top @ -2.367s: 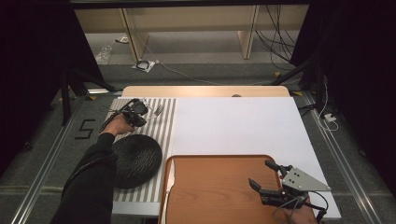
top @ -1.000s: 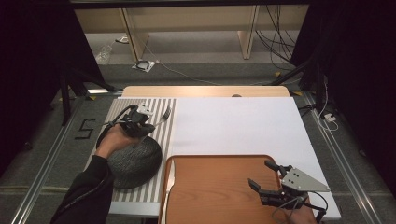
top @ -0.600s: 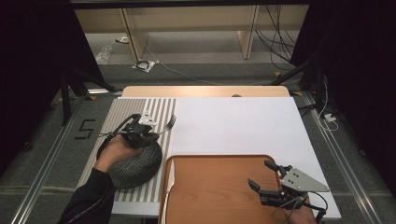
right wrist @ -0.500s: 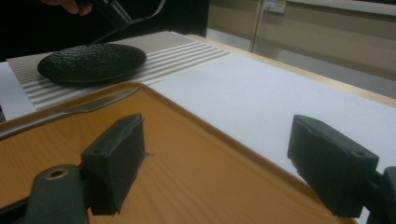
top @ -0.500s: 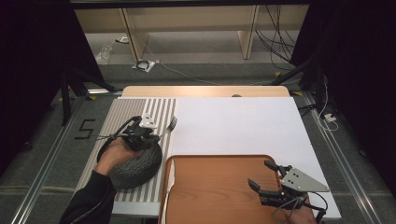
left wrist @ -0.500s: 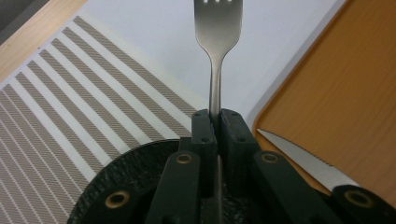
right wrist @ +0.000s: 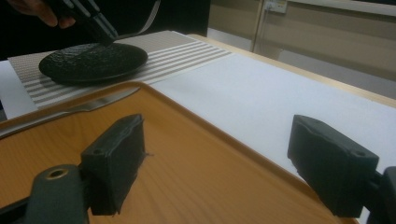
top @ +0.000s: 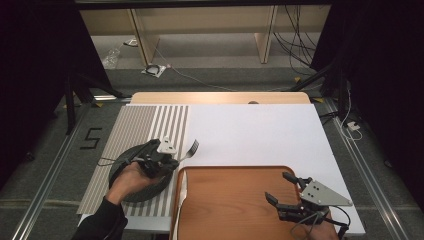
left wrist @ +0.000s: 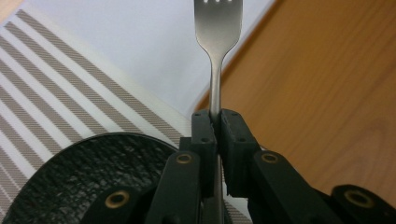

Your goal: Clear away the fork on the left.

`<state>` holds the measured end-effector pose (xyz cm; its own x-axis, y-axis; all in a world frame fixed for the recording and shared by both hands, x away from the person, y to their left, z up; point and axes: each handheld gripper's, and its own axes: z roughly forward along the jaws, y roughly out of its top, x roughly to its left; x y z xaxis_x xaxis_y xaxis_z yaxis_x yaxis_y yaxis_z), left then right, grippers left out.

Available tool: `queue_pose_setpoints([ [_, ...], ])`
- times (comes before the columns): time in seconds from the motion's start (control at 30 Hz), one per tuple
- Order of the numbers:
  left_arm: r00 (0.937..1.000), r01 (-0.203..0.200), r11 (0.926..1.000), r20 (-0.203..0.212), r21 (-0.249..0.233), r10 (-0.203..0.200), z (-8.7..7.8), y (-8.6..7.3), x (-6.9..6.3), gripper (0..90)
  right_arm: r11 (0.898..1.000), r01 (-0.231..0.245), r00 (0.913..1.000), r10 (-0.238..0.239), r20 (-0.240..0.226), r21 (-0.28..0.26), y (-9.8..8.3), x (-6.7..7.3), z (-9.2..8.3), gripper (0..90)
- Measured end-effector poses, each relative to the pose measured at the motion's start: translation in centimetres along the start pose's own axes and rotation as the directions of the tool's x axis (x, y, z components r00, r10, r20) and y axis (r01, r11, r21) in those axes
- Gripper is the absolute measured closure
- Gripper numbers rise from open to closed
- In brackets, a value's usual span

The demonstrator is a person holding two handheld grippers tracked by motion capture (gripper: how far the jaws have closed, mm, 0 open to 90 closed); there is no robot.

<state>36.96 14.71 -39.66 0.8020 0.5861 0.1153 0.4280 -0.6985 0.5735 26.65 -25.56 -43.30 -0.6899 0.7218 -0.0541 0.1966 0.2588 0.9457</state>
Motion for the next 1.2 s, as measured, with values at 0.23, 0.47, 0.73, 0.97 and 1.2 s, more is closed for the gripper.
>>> queue_pose_setpoints([
  [0.23,0.9986,-0.032,0.9993,0.044,0.018,0.031,0.3,0.3,-2.0,84.5,1.0,0.001,1.0,-0.001,0.002,0.0,0.0,0.0,0.0,19.8],
  [0.47,0.9946,-0.048,0.9984,0.094,0.027,0.046,0.8,0.3,-3.4,84.5,1.0,0.002,1.0,-0.002,0.001,0.003,0.0,0.0,0.0,19.8],
  [0.73,0.9881,-0.068,0.9969,0.141,0.041,0.061,1.1,0.6,-5.0,84.5,1.0,0.001,1.0,-0.001,0.001,0.001,0.0,0.0,0.0,19.8],
  [0.97,0.9808,-0.093,0.995,0.175,0.038,0.085,0.9,0.8,-6.6,84.5,1.0,0.0,1.0,0.0,0.002,0.001,0.0,0.0,0.0,19.8],
  [1.2,0.9725,-0.113,0.9924,0.21,0.049,0.1,1.1,1.0,-8.1,84.5,1.0,0.001,1.0,-0.001,0.001,0.001,0.0,0.0,0.0,19.8],
])
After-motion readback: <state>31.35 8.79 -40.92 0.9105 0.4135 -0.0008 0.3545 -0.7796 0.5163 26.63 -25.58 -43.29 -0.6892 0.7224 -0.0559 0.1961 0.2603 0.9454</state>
